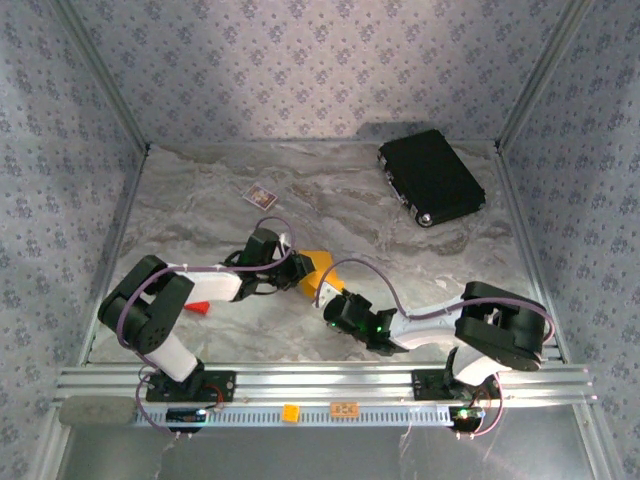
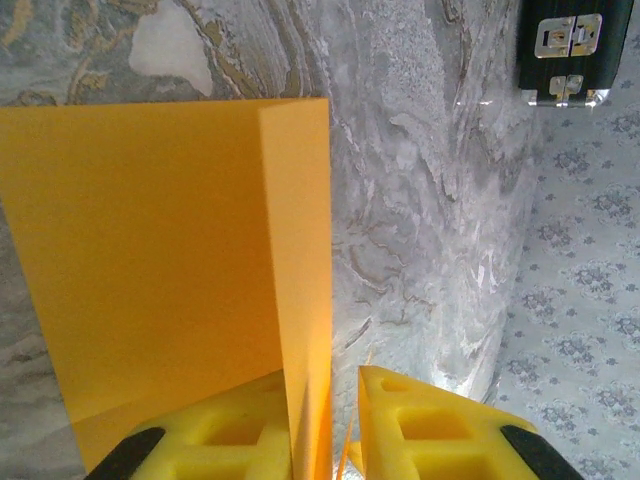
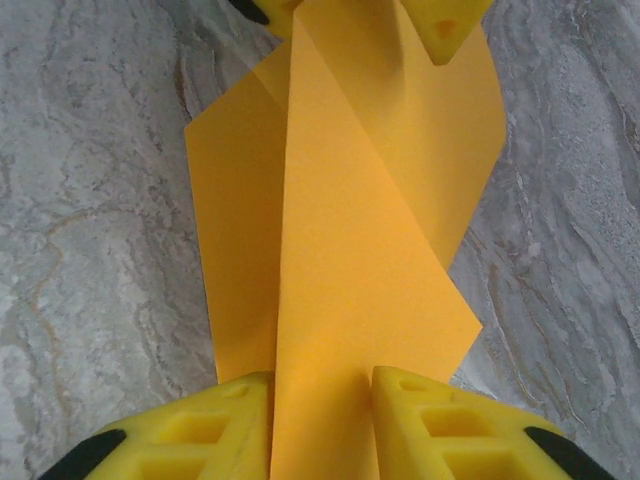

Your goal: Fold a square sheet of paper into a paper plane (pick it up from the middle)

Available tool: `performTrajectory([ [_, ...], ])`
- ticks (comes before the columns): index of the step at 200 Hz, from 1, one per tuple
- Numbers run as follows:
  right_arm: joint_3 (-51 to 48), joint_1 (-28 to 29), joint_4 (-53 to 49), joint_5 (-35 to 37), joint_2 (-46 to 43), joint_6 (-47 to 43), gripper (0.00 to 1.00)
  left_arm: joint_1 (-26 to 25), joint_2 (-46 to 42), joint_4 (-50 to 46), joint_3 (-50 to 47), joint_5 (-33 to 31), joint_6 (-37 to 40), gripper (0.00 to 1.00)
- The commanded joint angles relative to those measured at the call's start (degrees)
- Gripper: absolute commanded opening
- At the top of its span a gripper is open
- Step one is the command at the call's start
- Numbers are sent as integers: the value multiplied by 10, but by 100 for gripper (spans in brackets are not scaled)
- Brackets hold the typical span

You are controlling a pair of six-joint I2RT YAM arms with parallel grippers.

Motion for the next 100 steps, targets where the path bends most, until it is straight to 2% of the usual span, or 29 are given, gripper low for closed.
performTrajectory([
  [1, 9, -4, 10, 14, 4, 18, 27, -4, -16, 5, 16, 10, 2, 19],
  [28, 8, -6, 6, 14, 3, 31, 23, -4, -17, 3, 18, 9, 3, 19],
  [100, 9, -14, 1, 17, 7, 46, 23, -4, -16, -2, 21, 8, 5, 14],
])
